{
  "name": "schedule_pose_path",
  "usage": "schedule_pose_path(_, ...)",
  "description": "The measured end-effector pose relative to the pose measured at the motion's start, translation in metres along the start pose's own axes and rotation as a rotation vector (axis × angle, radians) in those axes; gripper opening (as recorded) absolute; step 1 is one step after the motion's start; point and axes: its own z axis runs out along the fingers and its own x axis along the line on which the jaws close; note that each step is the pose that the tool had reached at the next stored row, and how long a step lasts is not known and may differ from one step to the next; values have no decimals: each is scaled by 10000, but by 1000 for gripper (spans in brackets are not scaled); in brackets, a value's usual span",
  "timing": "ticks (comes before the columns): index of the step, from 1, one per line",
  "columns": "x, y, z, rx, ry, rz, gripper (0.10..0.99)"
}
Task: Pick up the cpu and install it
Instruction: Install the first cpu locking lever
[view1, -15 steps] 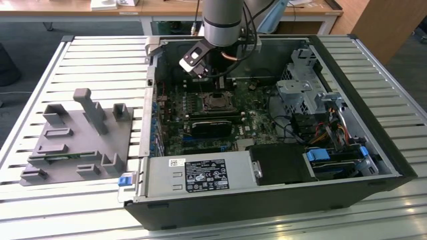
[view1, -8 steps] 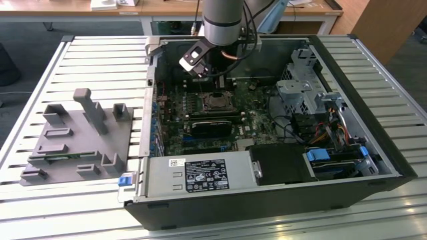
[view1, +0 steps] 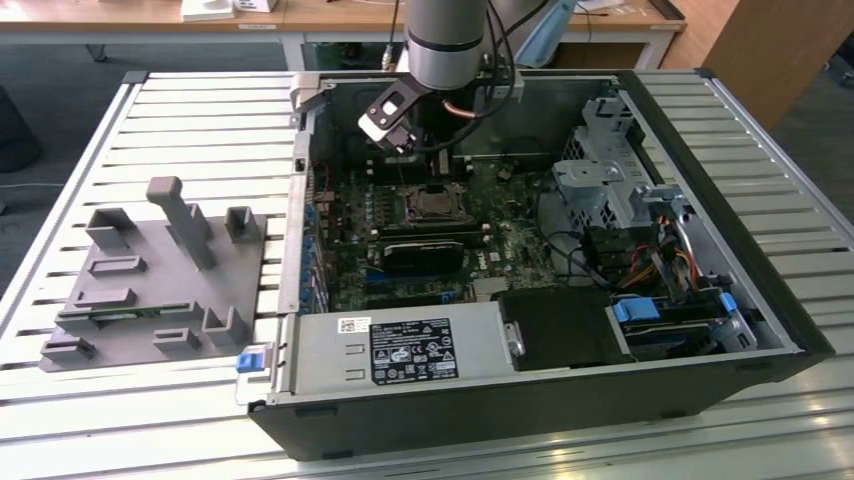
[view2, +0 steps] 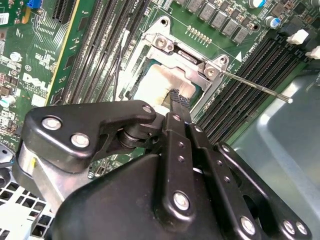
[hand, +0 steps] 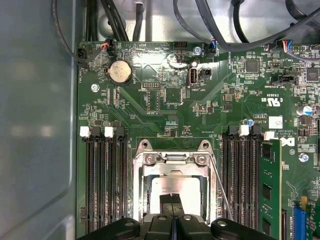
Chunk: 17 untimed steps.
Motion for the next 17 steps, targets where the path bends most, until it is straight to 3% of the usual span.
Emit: schedule_pose_path(17,0,1,-58,-1,2,2,106)
